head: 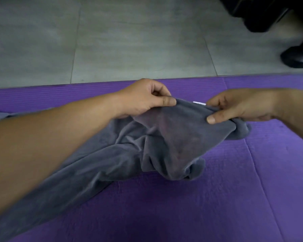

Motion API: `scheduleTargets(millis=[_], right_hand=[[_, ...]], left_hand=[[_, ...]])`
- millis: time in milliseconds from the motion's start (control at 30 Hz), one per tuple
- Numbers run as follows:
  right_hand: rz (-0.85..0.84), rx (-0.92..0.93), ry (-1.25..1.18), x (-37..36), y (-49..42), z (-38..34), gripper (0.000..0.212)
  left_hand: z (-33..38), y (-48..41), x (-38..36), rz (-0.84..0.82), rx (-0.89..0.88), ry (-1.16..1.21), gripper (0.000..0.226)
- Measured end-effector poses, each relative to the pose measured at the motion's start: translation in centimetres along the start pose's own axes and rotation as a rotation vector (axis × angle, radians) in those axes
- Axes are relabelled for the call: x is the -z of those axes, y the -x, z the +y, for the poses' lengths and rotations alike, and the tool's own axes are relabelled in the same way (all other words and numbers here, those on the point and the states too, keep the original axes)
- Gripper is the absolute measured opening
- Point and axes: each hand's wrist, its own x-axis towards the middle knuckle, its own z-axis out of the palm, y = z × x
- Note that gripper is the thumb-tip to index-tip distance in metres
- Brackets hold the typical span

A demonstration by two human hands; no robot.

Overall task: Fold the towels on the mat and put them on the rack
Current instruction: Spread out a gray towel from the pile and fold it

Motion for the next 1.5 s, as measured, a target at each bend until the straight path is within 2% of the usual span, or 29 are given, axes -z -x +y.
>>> scheduleTargets(millis=[100,200,233,300,400,467,567,633,700,800,867,933,1033,1067,1133,1233,1333,1500], right_hand=[[0.048,-0.090,-0.042,0.4,0.8,3.9,0.034],[0.176,0.014,-0.334,1.5,1.3,8.5,0.061],[0.231,0.087,-0.491,1.7,1.5,9.8,0.060],[0.348,0.232,-0.770,2.0,1.6,11.7,0.039],[0.605,0.311,-0.981,1.8,1.2,13.4,0.040],[0.861,0.244,-0.919,1.8,0.9,13.9,0.027],[1.191,0.080,-0.402,3.4,0.0,14.4,0.026],[1.310,0.007,-0.134,5.5,-1.2,14.6,0.029],[1.331,-0.048,-0.060,7.6,-2.9,14.6,0.029],[1.303,-0.095,-0.129,9.7,-5.8,15.3,0.021],[1.231,-0.108,-0.191,9.8,-6.9,15.9,0.033],[1.201,-0.164,-0.149,9.2,-6.6,16.4,0.046],[1.282,-0.265,0.003,5.8,-4.0,17.1,0.029],[1.256,-0.283,-0.012,4.2,-3.2,17.7,0.024],[1.087,-0.325,-0.185,0.5,-1.9,18.6,0.040],[0.838,-0.395,-0.510,-3.8,-1.1,18.6,0.042],[0.862,-0.331,-0.666,-5.0,-1.5,17.8,0.037],[0.982,-0.090,-0.805,-6.8,-3.2,15.5,0.027]], left_hand=[[-0.4,-1.6,-1.1,0.065,0.032,0.003,0.009],[-1.3,-3.9,-2.5,0.150,0.019,-0.060,0.010],[-1.5,-4.7,-3.1,0.180,0.020,-0.089,0.011],[-1.9,-6.4,-4.3,0.223,0.009,-0.173,0.013],[-2.2,-8.7,-6.0,0.275,0.003,-0.282,0.017],[-2.4,-10.0,-6.9,0.310,0.038,-0.269,0.016],[-2.6,-11.6,-8.2,0.366,0.057,-0.358,0.014],[-2.8,-12.4,-9.1,0.424,0.047,-0.405,0.010],[-3.1,-12.7,-10.0,0.451,-0.002,-0.346,0.003],[-3.4,-12.0,-11.3,0.389,-0.054,-0.340,0.024],[-3.5,-10.8,-12.0,0.307,-0.047,-0.409,0.029],[-4.0,-9.2,-12.6,0.233,-0.033,-0.537,0.029],[-4.8,-5.8,-13.3,0.161,0.047,-0.728,0.038],[-5.0,-4.6,-13.5,0.141,0.086,-0.774,0.044],[-5.4,-2.6,-14.1,0.081,0.149,-0.827,0.057],[-6.3,-1.6,-14.7,-0.035,0.195,-0.827,0.071],[-6.9,-1.7,-15.2,-0.077,0.214,-0.838,0.075],[-7.4,-1.4,-14.8,-0.128,0.224,-0.876,0.072]])
